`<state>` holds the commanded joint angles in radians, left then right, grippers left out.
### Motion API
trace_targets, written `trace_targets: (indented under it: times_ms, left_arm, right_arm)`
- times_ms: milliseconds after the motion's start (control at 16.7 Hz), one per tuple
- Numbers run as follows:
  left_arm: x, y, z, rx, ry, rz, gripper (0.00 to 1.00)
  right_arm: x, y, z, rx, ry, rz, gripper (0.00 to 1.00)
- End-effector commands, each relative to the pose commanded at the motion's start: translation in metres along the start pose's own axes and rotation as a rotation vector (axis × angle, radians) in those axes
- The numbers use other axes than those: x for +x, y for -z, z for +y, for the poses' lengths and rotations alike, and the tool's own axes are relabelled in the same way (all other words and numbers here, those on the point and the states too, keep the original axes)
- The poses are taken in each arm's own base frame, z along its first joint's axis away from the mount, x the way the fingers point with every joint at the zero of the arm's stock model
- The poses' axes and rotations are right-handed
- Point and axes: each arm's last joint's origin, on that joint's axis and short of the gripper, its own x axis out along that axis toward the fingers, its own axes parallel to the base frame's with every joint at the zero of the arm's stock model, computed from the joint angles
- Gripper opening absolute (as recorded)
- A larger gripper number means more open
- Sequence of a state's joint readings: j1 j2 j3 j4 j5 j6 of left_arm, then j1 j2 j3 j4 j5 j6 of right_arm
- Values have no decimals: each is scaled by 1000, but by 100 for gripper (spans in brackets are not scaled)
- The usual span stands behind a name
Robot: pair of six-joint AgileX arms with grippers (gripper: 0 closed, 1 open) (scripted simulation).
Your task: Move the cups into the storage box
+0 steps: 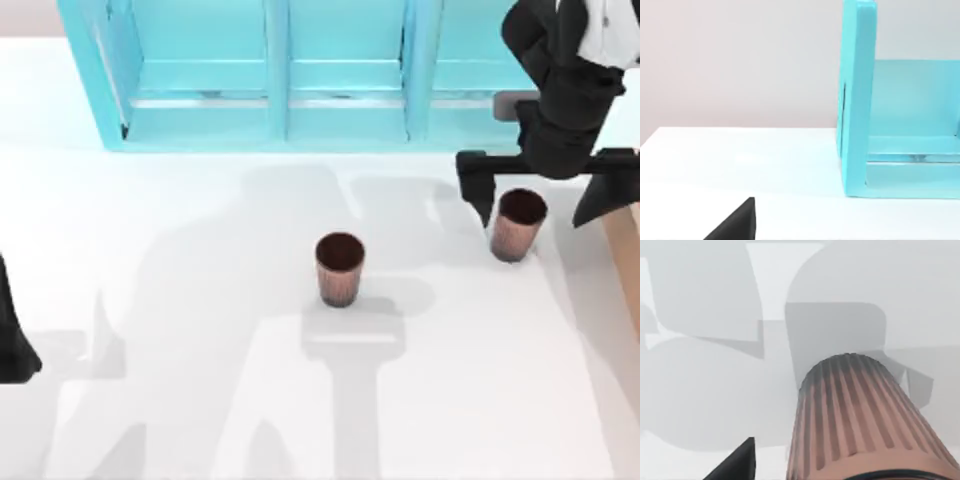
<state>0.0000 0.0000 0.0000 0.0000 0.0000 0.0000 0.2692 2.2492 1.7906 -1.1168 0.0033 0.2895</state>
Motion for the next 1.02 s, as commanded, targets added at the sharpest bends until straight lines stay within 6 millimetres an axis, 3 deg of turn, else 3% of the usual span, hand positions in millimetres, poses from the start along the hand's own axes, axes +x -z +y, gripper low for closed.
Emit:
trace_targets:
  times_ms: [420,1020]
  left_arm:
    - [0,0,0,0,0,0,100]
    - [0,0,0,0,0,0,100]
  right_arm:
    - [3,4,-9,0,-1,-3,100]
    - [3,4,-9,0,-1,-3,25]
